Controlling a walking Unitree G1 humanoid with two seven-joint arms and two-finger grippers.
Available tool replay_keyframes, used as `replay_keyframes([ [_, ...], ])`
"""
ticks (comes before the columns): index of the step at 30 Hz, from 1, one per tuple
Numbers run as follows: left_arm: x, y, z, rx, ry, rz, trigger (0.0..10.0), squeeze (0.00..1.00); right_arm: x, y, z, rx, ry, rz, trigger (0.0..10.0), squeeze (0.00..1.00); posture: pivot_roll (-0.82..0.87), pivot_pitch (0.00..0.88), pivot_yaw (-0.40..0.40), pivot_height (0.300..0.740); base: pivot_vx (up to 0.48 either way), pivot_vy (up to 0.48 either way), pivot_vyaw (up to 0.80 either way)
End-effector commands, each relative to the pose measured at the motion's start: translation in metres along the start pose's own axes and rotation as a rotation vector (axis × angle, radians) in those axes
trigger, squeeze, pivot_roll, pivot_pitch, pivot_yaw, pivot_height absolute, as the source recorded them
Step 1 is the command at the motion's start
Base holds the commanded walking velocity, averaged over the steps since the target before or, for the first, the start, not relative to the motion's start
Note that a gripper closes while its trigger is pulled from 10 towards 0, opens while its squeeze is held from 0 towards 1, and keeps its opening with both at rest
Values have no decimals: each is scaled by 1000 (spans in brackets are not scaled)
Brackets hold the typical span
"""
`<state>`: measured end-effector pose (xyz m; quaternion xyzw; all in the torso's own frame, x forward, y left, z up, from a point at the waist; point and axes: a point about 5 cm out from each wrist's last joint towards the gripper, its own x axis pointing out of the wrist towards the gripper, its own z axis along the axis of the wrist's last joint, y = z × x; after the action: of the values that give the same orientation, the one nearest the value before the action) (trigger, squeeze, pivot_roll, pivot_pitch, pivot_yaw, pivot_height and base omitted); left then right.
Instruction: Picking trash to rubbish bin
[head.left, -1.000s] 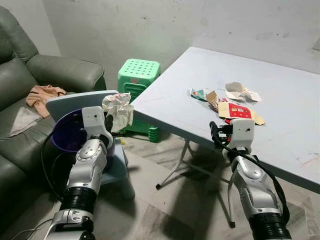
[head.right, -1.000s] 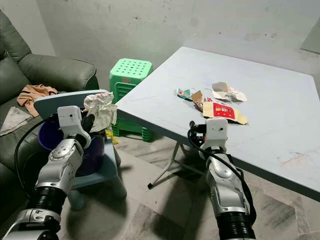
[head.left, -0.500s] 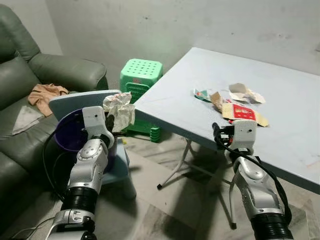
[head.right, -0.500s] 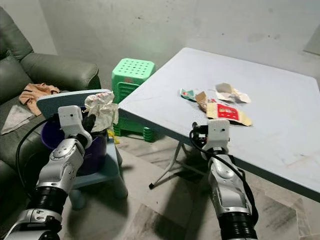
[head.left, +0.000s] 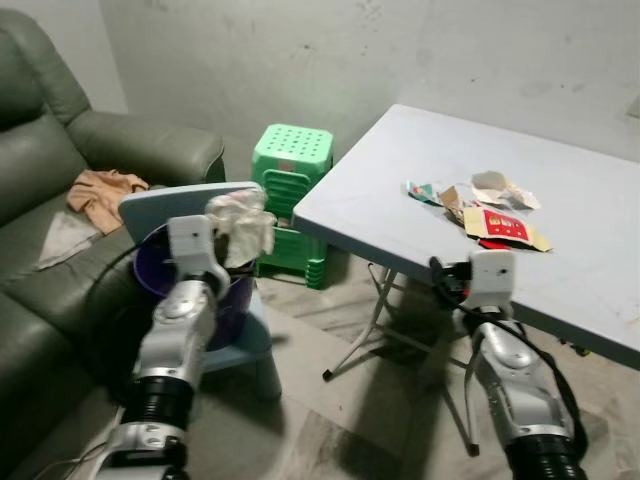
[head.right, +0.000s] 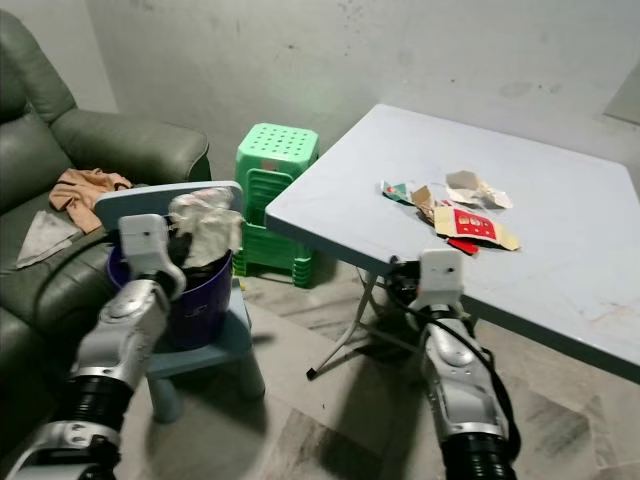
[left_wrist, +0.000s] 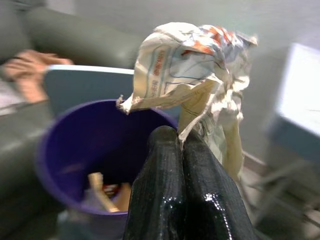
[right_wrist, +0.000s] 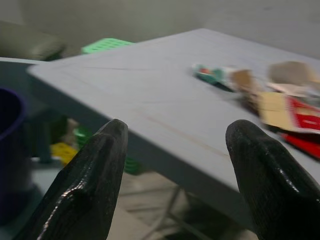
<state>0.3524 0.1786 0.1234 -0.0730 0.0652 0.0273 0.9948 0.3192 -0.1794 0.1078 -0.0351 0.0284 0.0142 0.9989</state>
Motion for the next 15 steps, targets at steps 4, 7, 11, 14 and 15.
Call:
replay_keyframes([
  [4,0,-9,0,-9,8,-11,10000,0,0,-6,3,-3,0,-1,10000,0,-35,0,-56,740,0,0,800],
  [7,-1,-9,-1,-23,13,-7,10000,0,0,-6,2,3,3,9,10000,0,-32,0,-58,740,0,0,800],
  [11,-1,-9,-1,-24,17,-10,10000,0,1,-6,3,5,3,19,10000,0,-31,0,-60,740,0,0,800],
  [14,-2,-9,-2,-22,21,-10,10000,0,1,-6,3,2,0,21,10000,0,-30,0,-62,740,0,0,800],
  [15,-2,-9,-3,-23,23,-10,10000,0,1,-6,3,2,0,23,10000,0,-30,0,-62,740,0,0,800],
])
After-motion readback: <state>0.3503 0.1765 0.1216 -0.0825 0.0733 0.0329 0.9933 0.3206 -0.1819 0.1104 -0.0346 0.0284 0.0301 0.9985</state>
